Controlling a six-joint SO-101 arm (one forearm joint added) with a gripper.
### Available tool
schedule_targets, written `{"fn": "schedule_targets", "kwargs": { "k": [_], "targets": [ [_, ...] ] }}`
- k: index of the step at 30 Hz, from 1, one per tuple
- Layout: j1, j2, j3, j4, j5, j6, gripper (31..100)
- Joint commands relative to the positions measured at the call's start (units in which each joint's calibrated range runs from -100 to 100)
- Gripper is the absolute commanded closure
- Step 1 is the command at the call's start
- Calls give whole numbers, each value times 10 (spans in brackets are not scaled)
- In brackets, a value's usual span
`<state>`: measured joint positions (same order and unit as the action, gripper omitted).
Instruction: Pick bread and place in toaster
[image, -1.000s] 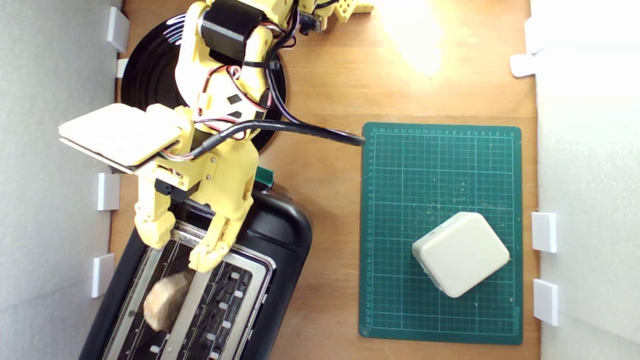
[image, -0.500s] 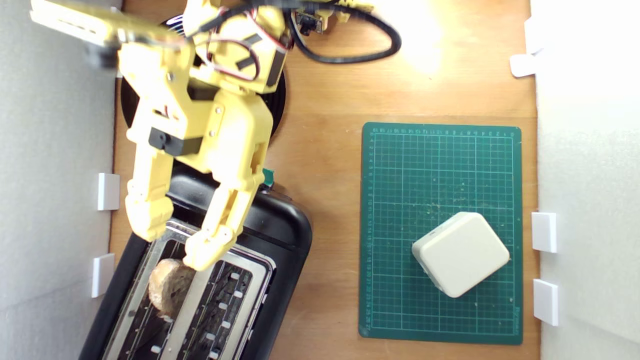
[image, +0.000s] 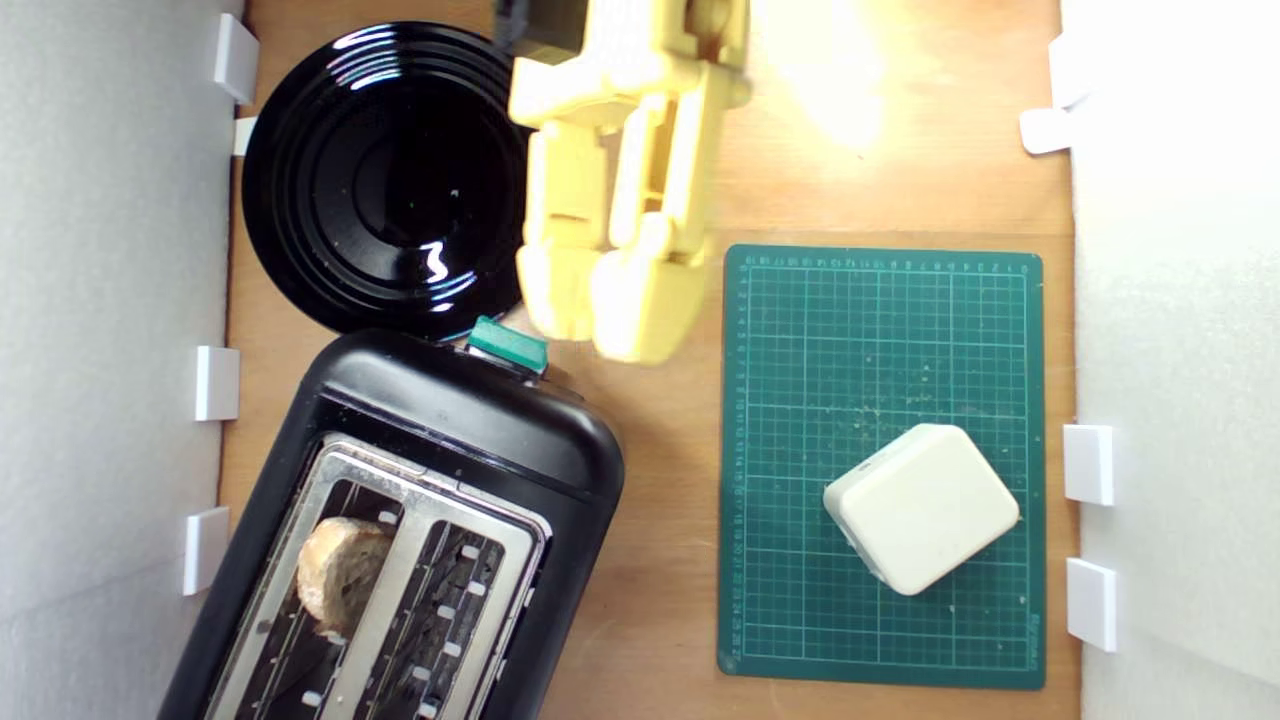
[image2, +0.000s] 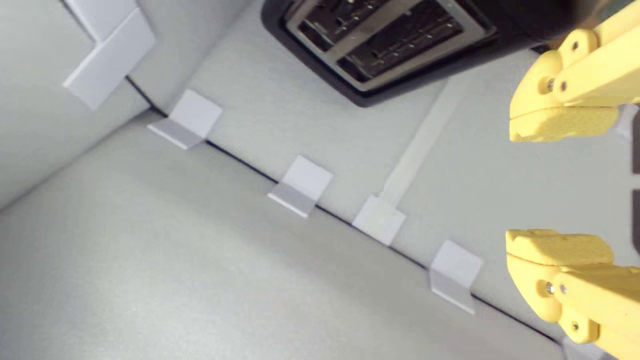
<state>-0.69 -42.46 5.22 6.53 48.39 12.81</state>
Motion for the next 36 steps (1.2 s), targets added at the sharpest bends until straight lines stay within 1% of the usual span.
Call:
{"fn": "schedule_targets", "kwargs": {
  "k": [1, 4, 9, 15, 18, 21, 26, 29, 36],
  "targets": [
    [-38, -110, 128, 5, -9, -27, 544],
    [-59, -169, 202, 7, -9, -30, 545],
    [-77, -247, 309, 7, -8, -27, 545],
    [-86, -334, 428, 11, -8, -24, 547],
    [-88, -381, 494, 2, -7, -5, 595],
    [-89, -431, 558, 2, -7, 2, 654],
    [-89, -513, 672, 2, -6, 4, 726],
    [-89, -554, 731, 2, -5, 16, 772],
    [-87, -565, 793, 4, -7, 18, 880]
  ]
}}
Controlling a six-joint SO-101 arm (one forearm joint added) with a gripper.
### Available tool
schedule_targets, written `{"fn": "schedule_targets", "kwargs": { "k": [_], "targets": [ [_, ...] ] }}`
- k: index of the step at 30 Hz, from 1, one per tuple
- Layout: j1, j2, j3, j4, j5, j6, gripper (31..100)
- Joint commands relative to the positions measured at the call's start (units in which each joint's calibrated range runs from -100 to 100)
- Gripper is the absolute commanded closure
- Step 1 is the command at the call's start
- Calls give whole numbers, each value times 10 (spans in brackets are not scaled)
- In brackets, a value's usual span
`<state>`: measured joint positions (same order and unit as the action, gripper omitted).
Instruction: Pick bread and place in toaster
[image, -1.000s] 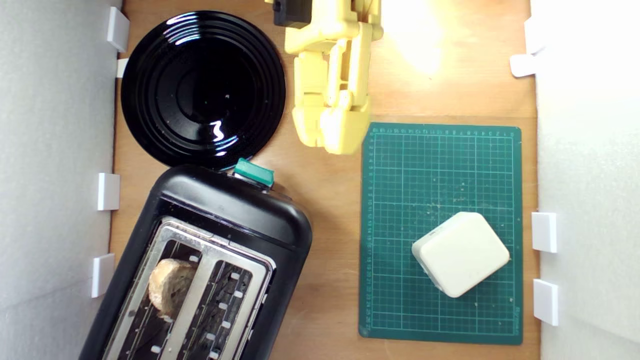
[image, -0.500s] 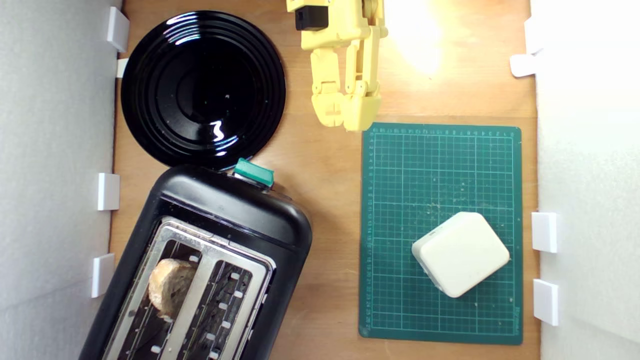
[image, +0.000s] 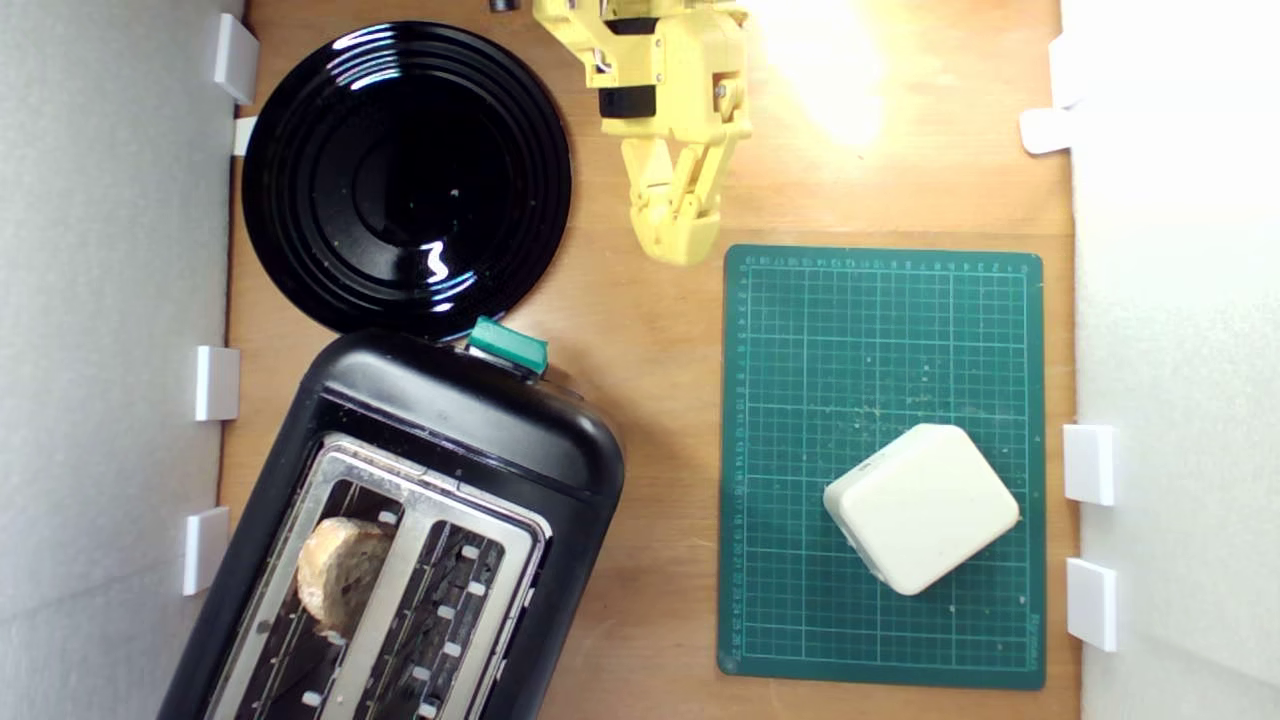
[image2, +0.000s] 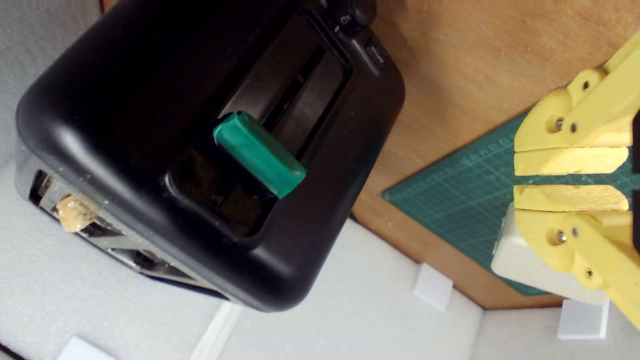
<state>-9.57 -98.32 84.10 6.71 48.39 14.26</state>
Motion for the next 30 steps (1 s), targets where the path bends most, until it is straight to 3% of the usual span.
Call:
{"fn": "schedule_targets", "kwargs": {
  "k": [1, 8, 30],
  "targets": [
    [2, -6, 10, 3, -7, 3, 897],
    [1, -8, 76, 7, -9, 3, 960],
    [0, -8, 141, 1, -6, 3, 959]
  ]
}}
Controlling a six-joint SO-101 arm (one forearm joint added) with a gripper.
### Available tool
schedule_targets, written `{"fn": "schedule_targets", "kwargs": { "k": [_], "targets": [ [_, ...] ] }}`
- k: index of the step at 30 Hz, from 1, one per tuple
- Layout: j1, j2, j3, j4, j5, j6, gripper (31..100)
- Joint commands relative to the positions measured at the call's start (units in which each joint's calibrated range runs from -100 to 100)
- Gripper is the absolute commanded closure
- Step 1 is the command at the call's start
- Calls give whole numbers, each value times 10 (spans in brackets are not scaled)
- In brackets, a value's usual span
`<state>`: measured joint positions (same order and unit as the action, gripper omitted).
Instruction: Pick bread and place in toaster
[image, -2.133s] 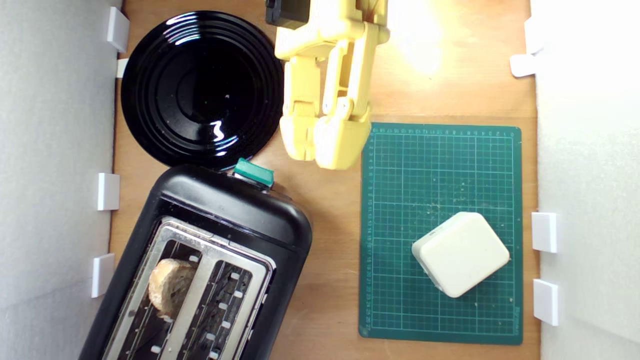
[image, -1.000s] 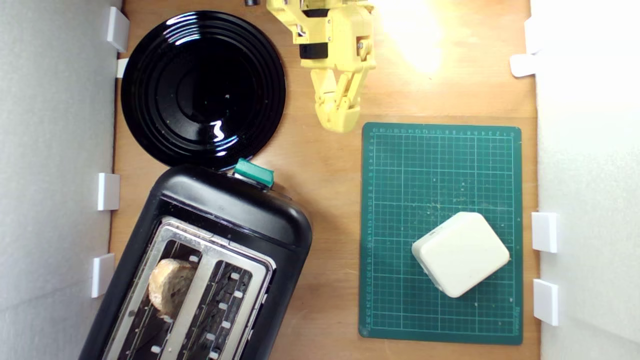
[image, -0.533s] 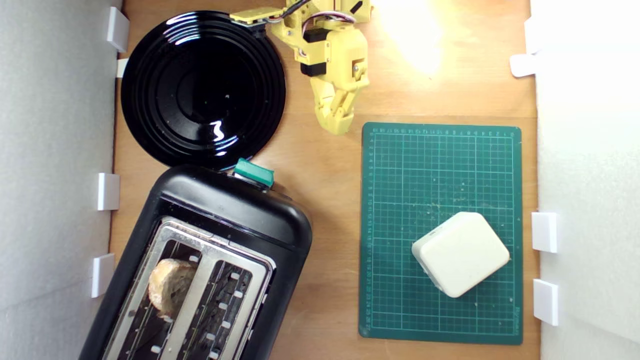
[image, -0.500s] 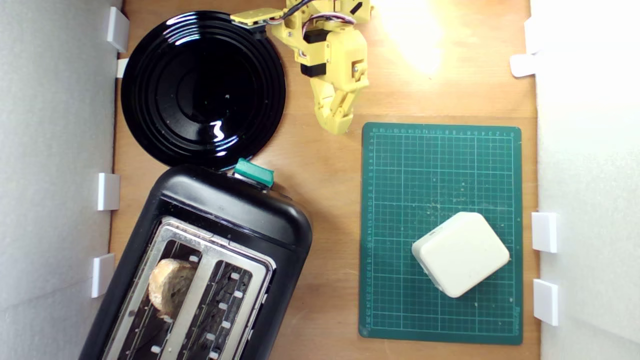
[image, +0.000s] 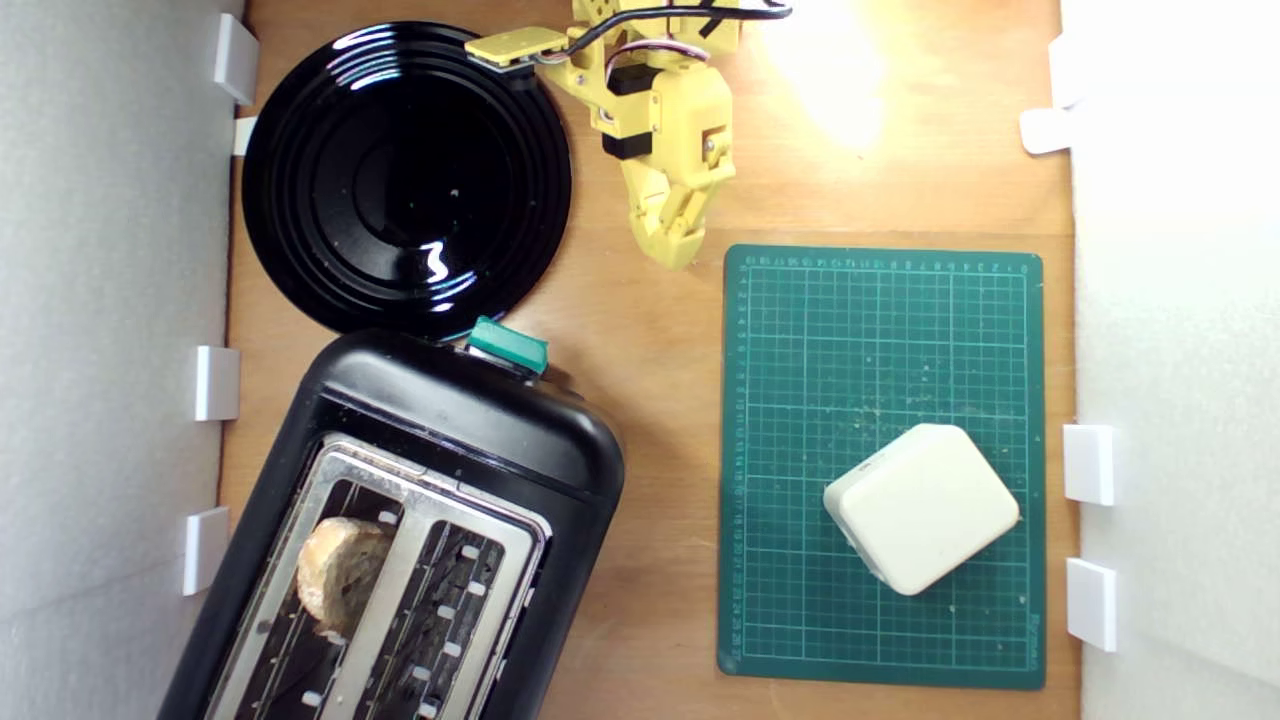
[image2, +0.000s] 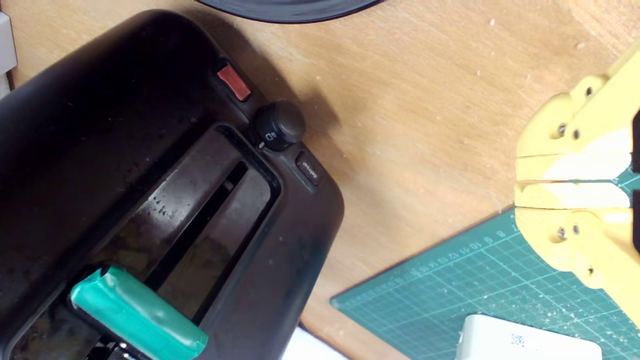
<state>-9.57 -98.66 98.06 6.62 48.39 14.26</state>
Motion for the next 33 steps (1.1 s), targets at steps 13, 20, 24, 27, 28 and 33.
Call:
{"fn": "schedule_targets", "kwargs": {
  "k": [13, 20, 24, 27, 28, 33],
  "targets": [
    [7, -1, 1, 6, -6, -2, 959],
    [7, -1, 1, 5, -6, -2, 959],
    [7, -1, 1, 5, -6, -2, 959],
    [7, -1, 1, 5, -6, -2, 959],
    [7, -1, 1, 5, -6, -2, 959],
    [7, -1, 1, 5, -6, -2, 959]
  ]
}}
